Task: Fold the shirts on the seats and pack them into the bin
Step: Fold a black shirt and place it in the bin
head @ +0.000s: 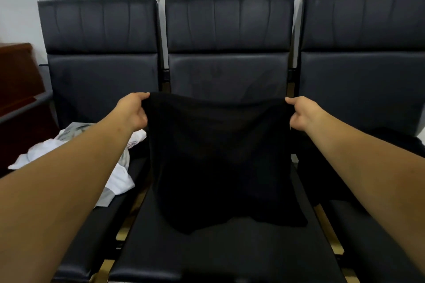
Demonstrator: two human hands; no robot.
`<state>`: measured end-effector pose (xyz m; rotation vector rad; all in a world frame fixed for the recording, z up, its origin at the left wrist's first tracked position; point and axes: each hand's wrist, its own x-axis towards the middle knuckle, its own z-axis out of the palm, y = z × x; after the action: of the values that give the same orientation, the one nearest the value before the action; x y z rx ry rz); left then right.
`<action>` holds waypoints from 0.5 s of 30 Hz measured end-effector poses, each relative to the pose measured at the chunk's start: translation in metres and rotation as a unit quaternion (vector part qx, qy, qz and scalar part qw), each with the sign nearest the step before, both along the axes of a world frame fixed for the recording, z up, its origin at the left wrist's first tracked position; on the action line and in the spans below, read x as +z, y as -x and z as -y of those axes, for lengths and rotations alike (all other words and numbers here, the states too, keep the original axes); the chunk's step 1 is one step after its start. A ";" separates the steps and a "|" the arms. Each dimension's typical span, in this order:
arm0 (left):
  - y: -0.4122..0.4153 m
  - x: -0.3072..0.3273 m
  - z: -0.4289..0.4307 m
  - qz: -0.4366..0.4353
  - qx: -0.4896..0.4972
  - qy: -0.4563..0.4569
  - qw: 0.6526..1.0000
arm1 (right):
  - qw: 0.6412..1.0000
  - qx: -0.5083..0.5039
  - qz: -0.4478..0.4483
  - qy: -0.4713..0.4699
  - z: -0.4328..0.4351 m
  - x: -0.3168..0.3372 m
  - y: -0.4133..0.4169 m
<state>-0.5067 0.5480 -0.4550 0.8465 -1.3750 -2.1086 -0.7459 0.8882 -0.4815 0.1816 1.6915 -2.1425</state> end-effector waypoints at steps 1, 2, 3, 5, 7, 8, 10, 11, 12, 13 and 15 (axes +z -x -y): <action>0.008 0.007 0.000 -0.004 0.000 -0.001 1.000 | 1.000 -0.007 -0.013 0.007 0.008 0.009 0.004; 0.016 0.016 0.000 -0.019 0.003 -0.004 1.000 | 0.999 -0.015 -0.028 0.014 0.015 0.022 0.008; 0.024 0.028 0.000 -0.038 0.007 -0.007 0.999 | 0.999 -0.022 -0.043 0.021 0.022 0.036 0.014; 0.038 0.060 0.002 -0.083 0.006 -0.002 0.997 | 0.996 -0.025 -0.070 0.040 0.032 0.069 0.027; 0.047 0.097 0.004 -0.135 -0.010 0.013 0.991 | 0.991 -0.032 -0.101 0.083 0.036 0.105 0.046; 0.049 0.114 0.006 -0.163 -0.019 0.020 0.986 | 0.987 -0.037 -0.116 0.100 0.035 0.123 0.052; 0.047 0.143 0.005 -0.214 -0.037 0.030 0.976 | 0.981 -0.035 -0.144 0.124 0.027 0.156 0.044; 0.043 0.152 0.005 -0.229 -0.042 0.035 0.972 | 0.977 -0.023 -0.160 0.140 0.021 0.168 0.034; 0.037 0.157 0.003 -0.240 -0.050 0.041 0.969 | 0.973 -0.011 -0.171 0.158 0.015 0.174 0.026; 0.029 0.157 0.002 -0.238 -0.055 0.052 0.968 | 0.968 0.000 -0.177 0.177 0.009 0.176 0.017; 0.010 0.147 0.001 -0.222 -0.060 0.074 0.970 | 0.968 0.011 -0.171 0.185 -0.004 0.165 0.000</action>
<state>-0.5165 0.5466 -0.3083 0.2137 -1.3393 -2.0855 -0.7463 0.8925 -0.3168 -0.3296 1.4080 -2.5350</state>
